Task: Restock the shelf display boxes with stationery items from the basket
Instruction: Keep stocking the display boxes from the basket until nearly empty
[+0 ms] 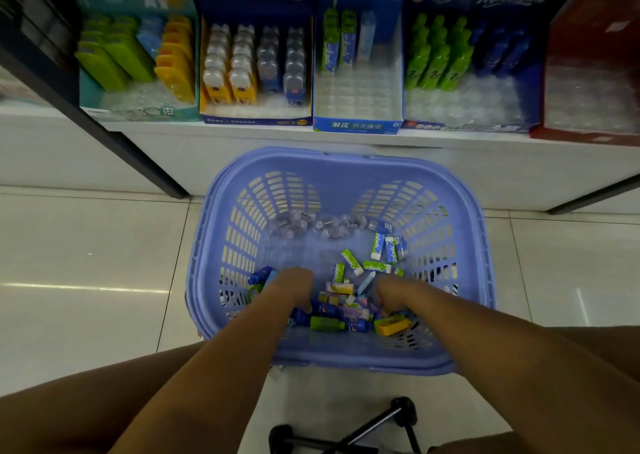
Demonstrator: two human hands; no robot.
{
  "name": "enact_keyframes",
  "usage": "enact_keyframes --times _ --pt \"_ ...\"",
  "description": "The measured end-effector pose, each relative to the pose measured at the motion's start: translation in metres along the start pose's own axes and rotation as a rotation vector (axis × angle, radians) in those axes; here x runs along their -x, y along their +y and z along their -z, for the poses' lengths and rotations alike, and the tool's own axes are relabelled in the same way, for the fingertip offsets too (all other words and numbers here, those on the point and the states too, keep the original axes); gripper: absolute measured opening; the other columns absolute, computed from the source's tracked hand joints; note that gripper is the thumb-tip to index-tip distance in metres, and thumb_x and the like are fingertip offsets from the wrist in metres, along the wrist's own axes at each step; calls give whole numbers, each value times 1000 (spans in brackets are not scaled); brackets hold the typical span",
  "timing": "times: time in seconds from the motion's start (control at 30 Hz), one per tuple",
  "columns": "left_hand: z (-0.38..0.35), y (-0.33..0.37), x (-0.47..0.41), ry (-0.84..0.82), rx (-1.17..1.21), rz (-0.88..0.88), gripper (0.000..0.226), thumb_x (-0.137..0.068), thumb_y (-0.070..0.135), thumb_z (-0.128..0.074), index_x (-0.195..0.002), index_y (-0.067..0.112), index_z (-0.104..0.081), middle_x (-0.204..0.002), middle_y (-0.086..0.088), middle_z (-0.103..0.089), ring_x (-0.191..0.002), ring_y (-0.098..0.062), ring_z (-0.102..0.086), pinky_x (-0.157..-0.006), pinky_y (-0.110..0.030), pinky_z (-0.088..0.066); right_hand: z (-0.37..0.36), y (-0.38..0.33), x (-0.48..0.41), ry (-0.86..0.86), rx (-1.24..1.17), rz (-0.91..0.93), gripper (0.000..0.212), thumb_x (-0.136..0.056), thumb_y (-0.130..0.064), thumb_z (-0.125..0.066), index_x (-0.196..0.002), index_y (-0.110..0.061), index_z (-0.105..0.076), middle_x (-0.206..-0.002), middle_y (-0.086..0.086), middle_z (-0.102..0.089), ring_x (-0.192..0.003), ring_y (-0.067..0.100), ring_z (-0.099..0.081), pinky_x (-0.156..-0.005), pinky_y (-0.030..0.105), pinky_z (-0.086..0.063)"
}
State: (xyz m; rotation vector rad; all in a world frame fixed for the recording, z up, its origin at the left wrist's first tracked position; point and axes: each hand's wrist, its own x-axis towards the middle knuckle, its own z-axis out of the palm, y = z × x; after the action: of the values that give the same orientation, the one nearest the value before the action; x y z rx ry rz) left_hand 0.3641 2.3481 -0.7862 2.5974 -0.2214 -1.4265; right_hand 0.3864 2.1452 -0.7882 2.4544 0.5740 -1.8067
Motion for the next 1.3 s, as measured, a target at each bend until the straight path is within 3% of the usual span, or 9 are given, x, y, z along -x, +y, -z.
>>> enact_keyframes --times 0.13,0.27,0.37,0.47,0.57,0.73,1.0,1.17,1.3 --pt "-7 3 -6 -5 -25 -23 48 -78 23 -76 -117 5 -55 -119 -15 -60 -110 -31 -58 -91 -41 -50 9 5 2 -83 -1 -81 28 -96 -18 -52 -117 -1 -58 -89 8 -52 -83 22 -46 -75 33 -42" --pt "-6 3 -8 -11 91 -19 33 -78 24 -76 -99 3 -62 -107 -17 -64 -97 -30 -63 -86 -39 -52 43 26 23 -39 -113 -111 29 -94 -25 -56 -70 -10 -51 -68 6 -44 -56 17 -40 -60 29 -39" --pt "5 1 -10 55 364 0 26 -82 22 -74 -90 -2 -67 -87 -17 -64 -76 -22 -59 -74 -32 -50 69 36 47 32 -670 55 10 -96 -17 -53 -94 -7 -56 -79 7 -51 -66 16 -49 -66 26 -47" --pt "24 1 -4 101 872 -54 21 -85 18 -70 -86 -2 -66 -76 -12 -60 -71 -18 -57 -71 -25 -52 88 37 79 153 -1139 334 26 -94 -7 -52 -120 -6 -54 -108 13 -65 -90 23 -66 -83 28 -56" --pt "53 18 14 74 1391 -178 8 -90 13 -62 -89 5 -64 -81 -7 -67 -71 -11 -66 -73 -21 -57 99 32 109 279 -1326 636 31 -89 -8 -53 -120 -8 -57 -116 11 -67 -104 22 -67 -84 25 -56" --pt "112 64 57 34 1796 -452 20 -97 8 -44 -93 4 -62 -77 -9 -65 -66 -19 -67 -63 -31 -59 109 26 135 493 -1443 813 46 -80 -11 -56 -125 -1 -53 -107 -1 -70 -101 13 -65 -93 29 -51" --pt "149 111 100 292 1421 -558 35 -75 45 -66 -74 11 -58 -52 3 -41 -43 -11 -35 -40 -20 -34 117 33 172 622 -1358 1002 38 -87 -6 -47 -124 -2 -53 -116 1 -66 -109 17 -61 -97 30 -49" --pt "156 125 90 822 1162 -462 10 -80 31 -73 -79 22 -68 -46 12 -39 -43 -3 -34 -49 -19 -32 134 39 192 1011 -1318 759 21 -86 -13 -60 -106 -12 -67 -97 4 -70 -80 10 -65 -74 19 -52" --pt "159 141 82 1005 1070 -453 13 -79 33 -74 -87 33 -64 -54 10 -42 -50 -1 -40 -52 -12 -35 143 44 198 1213 -1343 622 10 -81 -11 -70 -89 -17 -72 -84 2 -73 -72 11 -69 -69 16 -53"
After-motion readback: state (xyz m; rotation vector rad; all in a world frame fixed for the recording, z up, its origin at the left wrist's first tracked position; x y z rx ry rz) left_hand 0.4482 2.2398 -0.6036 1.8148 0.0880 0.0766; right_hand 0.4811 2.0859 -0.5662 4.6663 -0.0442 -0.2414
